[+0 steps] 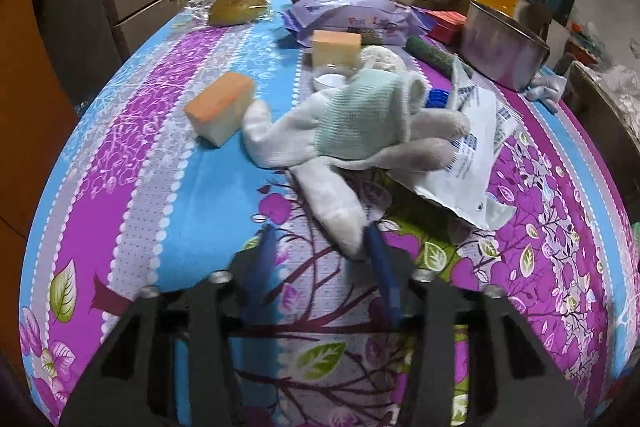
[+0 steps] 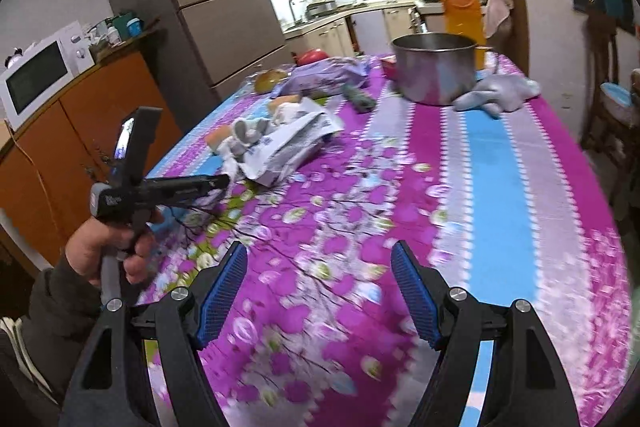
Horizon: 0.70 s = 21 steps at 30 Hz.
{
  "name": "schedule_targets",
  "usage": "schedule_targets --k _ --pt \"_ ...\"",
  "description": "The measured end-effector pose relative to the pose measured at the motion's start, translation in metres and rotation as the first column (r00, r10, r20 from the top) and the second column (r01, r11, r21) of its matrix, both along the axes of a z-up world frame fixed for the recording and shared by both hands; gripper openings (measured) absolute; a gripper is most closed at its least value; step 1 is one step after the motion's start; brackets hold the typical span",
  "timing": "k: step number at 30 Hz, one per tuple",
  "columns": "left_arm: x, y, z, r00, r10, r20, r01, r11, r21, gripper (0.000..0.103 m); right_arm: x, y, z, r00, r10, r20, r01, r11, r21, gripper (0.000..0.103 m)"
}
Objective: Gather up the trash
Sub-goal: 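Grasp the white glove with the left gripper while the right grasps the white printed packet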
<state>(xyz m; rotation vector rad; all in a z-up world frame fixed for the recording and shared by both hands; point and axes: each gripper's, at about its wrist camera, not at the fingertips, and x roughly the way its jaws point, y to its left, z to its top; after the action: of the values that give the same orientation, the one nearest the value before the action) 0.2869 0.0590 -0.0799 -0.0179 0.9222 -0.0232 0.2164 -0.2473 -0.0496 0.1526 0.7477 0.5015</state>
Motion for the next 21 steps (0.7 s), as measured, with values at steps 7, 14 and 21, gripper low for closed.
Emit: schedule_targets --k 7,14,21 --pt "-0.011 0.006 0.005 0.999 0.001 0.038 0.0 1.0 -0.012 0.002 0.042 0.03 -0.006 0.996 0.06 -0.063 -0.053 0.993 0.109 0.071" --pt "-0.019 0.026 0.002 0.999 0.011 0.037 -0.009 0.999 -0.054 0.002 0.112 0.05 -0.026 0.983 0.066 -0.17 -0.022 0.968 0.251 0.06" --pt "-0.015 0.026 0.001 0.999 -0.007 0.035 0.01 0.997 -0.079 0.002 0.176 0.058 -0.053 0.967 0.005 -0.255 0.079 0.944 0.32 0.049"
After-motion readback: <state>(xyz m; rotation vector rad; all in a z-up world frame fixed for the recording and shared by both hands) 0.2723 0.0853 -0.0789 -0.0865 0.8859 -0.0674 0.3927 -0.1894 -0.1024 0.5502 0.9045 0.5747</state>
